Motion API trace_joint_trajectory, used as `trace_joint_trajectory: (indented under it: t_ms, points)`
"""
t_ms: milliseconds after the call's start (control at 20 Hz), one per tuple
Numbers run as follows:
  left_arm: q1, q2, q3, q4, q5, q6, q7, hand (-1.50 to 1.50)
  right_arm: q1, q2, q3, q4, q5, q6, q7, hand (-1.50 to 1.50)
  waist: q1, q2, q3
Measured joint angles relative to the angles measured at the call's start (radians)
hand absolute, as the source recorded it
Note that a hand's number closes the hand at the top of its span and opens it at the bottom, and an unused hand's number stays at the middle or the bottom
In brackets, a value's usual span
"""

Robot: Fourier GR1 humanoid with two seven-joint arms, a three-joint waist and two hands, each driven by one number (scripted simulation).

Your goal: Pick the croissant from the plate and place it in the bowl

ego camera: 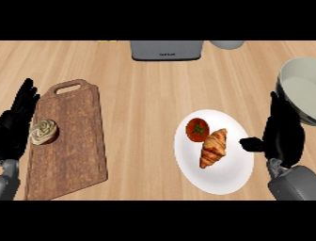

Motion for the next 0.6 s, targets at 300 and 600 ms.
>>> trace_joint_trajectory:
  t_ms: [300,600]
  points:
    - [-0.023,-0.001,-0.006,-0.001,0.006,-0.023,0.005,0.0,-0.142,0.105,0.028,-0.059,0.086,0.287,0.184,-1.5,0.026,0.011,0.005]
    - [-0.022,0.001,0.002,-0.001,0.012,-0.036,0.0,0.0,-0.216,0.205,-0.028,0.004,0.023,0.486,0.235,-1.5,0.042,0.019,0.009]
